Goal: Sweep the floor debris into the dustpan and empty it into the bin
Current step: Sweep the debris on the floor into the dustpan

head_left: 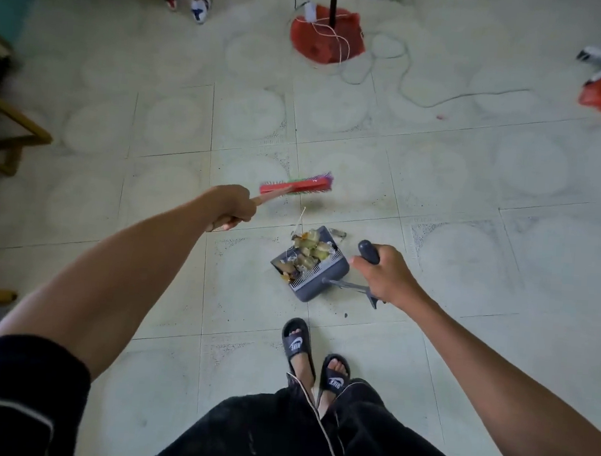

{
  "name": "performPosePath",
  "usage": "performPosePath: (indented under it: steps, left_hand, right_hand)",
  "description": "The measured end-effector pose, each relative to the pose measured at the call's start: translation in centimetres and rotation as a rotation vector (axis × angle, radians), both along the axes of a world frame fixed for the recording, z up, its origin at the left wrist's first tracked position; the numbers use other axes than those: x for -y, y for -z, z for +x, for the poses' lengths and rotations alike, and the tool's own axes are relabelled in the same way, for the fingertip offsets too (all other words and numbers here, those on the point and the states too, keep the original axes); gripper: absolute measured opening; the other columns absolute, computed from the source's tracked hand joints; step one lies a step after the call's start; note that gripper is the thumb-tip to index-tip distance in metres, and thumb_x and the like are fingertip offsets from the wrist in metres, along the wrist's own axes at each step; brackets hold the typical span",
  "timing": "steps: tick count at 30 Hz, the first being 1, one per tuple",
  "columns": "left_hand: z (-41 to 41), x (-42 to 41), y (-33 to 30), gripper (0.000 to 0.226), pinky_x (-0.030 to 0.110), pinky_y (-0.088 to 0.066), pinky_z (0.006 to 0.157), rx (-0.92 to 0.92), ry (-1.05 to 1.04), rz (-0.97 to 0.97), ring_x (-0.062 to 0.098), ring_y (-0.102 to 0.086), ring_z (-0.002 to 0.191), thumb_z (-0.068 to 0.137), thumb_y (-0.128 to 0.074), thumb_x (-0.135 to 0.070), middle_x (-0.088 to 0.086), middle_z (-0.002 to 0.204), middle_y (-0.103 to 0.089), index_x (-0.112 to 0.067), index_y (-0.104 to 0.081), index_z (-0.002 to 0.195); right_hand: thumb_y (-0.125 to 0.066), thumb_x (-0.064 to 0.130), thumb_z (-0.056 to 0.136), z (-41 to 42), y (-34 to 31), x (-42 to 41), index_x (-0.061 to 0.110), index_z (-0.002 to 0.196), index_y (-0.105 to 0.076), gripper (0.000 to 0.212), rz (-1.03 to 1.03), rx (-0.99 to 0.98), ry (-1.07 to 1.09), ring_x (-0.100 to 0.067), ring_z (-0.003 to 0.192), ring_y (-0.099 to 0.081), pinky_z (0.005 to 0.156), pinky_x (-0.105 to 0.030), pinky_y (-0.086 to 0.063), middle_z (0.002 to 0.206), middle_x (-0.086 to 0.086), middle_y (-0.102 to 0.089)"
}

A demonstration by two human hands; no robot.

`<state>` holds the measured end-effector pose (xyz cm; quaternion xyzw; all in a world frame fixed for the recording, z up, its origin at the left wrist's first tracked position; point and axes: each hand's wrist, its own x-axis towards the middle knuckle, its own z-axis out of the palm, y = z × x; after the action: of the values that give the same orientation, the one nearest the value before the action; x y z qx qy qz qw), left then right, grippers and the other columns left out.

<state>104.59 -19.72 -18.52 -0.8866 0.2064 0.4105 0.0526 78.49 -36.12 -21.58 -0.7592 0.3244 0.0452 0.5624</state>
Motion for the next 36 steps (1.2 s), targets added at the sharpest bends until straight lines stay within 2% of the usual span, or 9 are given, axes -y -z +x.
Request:
performPosePath:
  steps: [3, 9, 14, 21, 25, 29, 31, 33, 36]
  left_hand:
    - [-1.9, -0.5, 0.4, 0.014, 0.029, -0.042, 0.055, -0.007, -0.019, -0.013, 0.017, -0.050, 0.040, 0.085, -0.050, -0.009, 0.007, 0.050, -0.058, 0.002, -0.058, 0.088]
    - [-3.9, -2.0, 1.0, 0.018, 0.031, -0.042, 0.055, 0.002, -0.066, -0.050, 0.021, -0.050, 0.044, 0.086, -0.047, -0.007, 0.012, 0.061, -0.059, 0.005, -0.056, 0.096]
    - [-3.9, -2.9, 0.6, 0.025, 0.027, -0.048, 0.046, 0.111, 0.109, -0.045, 0.020, -0.056, 0.051, 0.088, -0.047, -0.006, 0.013, 0.080, -0.064, 0.002, -0.056, 0.110]
    - [-2.7, -2.5, 4.5, 0.038, 0.035, -0.060, 0.070, 0.179, 0.501, -0.035, 0.027, -0.069, 0.081, 0.088, -0.051, -0.008, 0.015, 0.102, -0.065, 0.000, -0.052, 0.125]
    - [-1.5, -4.0, 7.3, 0.043, 0.035, -0.059, 0.073, 0.166, 0.652, -0.009, 0.026, -0.068, 0.087, 0.086, -0.054, -0.009, 0.010, 0.093, -0.058, -0.006, -0.051, 0.129]
    - [-0.7, -8.5, 8.7, 0.039, 0.032, -0.055, 0.073, 0.098, 0.687, 0.092, 0.027, -0.069, 0.094, 0.086, -0.052, -0.007, 0.006, 0.075, -0.052, -0.005, -0.053, 0.125]
    - [0.2, -11.2, 8.5, 0.036, 0.031, -0.053, 0.068, 0.093, 0.673, 0.124, 0.026, -0.069, 0.088, 0.087, -0.049, -0.005, 0.004, 0.069, -0.046, -0.003, -0.053, 0.123]
    - [1.5, -13.1, 7.9, 0.035, 0.029, -0.052, 0.057, 0.096, 0.644, 0.135, 0.022, -0.066, 0.069, 0.087, -0.047, -0.003, 0.005, 0.067, -0.048, -0.002, -0.053, 0.121]
    - [2.4, -15.5, 6.8, 0.032, 0.019, -0.039, 0.035, 0.065, 0.569, 0.149, 0.015, -0.052, 0.038, 0.084, -0.042, -0.001, 0.007, 0.060, -0.056, 0.000, -0.054, 0.114]
  right_hand:
    - [-0.062, 0.019, 0.088, -2.2, 0.0, -0.3, 0.012, 0.059, -0.042, 0.035, -0.031, -0.020, -0.009, -0.019, 0.043, -0.043, 0.046, -0.026, -0.034, 0.047, 0.000, -0.039]
    - [-0.062, 0.009, 0.088, -5.7, 0.1, -3.7, 0.013, 0.055, -0.040, 0.040, 0.049, -0.011, 0.055, 0.000, 0.031, -0.040, 0.038, -0.014, -0.036, 0.034, 0.013, -0.039]
    - [-0.060, 0.001, 0.089, -7.4, -0.1, -6.7, 0.012, 0.055, -0.036, 0.043, 0.132, -0.013, 0.204, 0.002, 0.028, -0.040, 0.033, -0.008, -0.036, 0.032, 0.014, -0.035]
    - [-0.058, -0.002, 0.090, -7.3, 0.2, -12.8, 0.011, 0.058, -0.033, 0.043, 0.184, -0.031, 0.407, 0.001, 0.027, -0.042, 0.035, -0.007, -0.037, 0.033, 0.014, -0.033]
    - [-0.058, 0.000, 0.091, -6.1, 0.9, -16.5, 0.013, 0.062, -0.027, 0.045, 0.097, -0.021, 0.433, -0.003, 0.028, -0.035, 0.037, -0.006, -0.035, 0.039, 0.014, -0.023]
    - [-0.061, 0.006, 0.092, -4.9, 2.1, -19.4, 0.010, 0.060, -0.032, 0.042, -0.027, -0.098, 0.348, -0.004, 0.030, -0.035, 0.040, -0.011, -0.032, 0.035, 0.011, -0.029]
    - [-0.063, 0.014, 0.090, -4.1, 2.7, -20.5, 0.011, 0.061, -0.034, 0.041, -0.114, -0.130, 0.279, -0.006, 0.035, -0.029, 0.042, -0.020, -0.026, 0.044, 0.009, -0.027]
    - [-0.063, 0.017, 0.089, -3.4, 3.5, -21.1, 0.012, 0.061, -0.032, 0.042, -0.169, -0.151, 0.233, -0.007, 0.045, -0.027, 0.045, -0.024, -0.025, 0.053, 0.000, -0.028]
    - [-0.062, 0.017, 0.088, -2.5, 4.2, -21.9, 0.015, 0.055, -0.033, 0.044, -0.183, -0.168, 0.213, -0.005, 0.041, -0.035, 0.043, -0.019, -0.028, 0.043, 0.009, -0.036]
